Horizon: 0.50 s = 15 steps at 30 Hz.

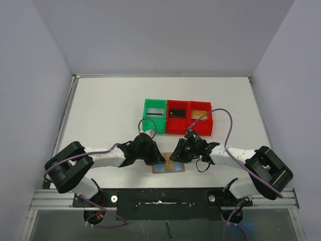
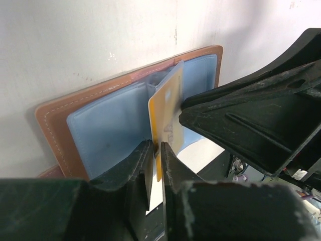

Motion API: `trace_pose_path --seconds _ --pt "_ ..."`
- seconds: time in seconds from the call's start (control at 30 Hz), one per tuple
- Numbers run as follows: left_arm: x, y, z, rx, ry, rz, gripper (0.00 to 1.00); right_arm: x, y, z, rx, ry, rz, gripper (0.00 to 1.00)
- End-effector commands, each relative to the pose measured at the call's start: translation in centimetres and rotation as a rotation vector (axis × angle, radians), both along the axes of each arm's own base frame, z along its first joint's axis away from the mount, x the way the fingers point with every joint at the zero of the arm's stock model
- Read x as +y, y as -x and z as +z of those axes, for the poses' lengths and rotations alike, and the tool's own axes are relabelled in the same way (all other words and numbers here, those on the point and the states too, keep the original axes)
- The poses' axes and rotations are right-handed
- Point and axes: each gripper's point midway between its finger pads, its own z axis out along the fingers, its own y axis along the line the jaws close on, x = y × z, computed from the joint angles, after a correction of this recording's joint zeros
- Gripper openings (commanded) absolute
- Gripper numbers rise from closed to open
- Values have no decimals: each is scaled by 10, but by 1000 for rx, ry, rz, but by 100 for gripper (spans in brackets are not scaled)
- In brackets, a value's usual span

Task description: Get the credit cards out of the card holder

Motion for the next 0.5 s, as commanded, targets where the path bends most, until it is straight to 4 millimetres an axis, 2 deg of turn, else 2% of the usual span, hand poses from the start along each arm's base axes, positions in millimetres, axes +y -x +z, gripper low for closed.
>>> trace_pose_path --seconds 0.0,0.2,0.47 --pt "-11 -9 17 -44 77 -2 7 -6 2 -4 15 37 -19 26" --pt "-6 -9 18 -45 60 18 1 -9 5 -9 25 48 -25 26" --pt "-3 -7 22 -53 71 27 3 -9 4 -10 28 49 -25 26"
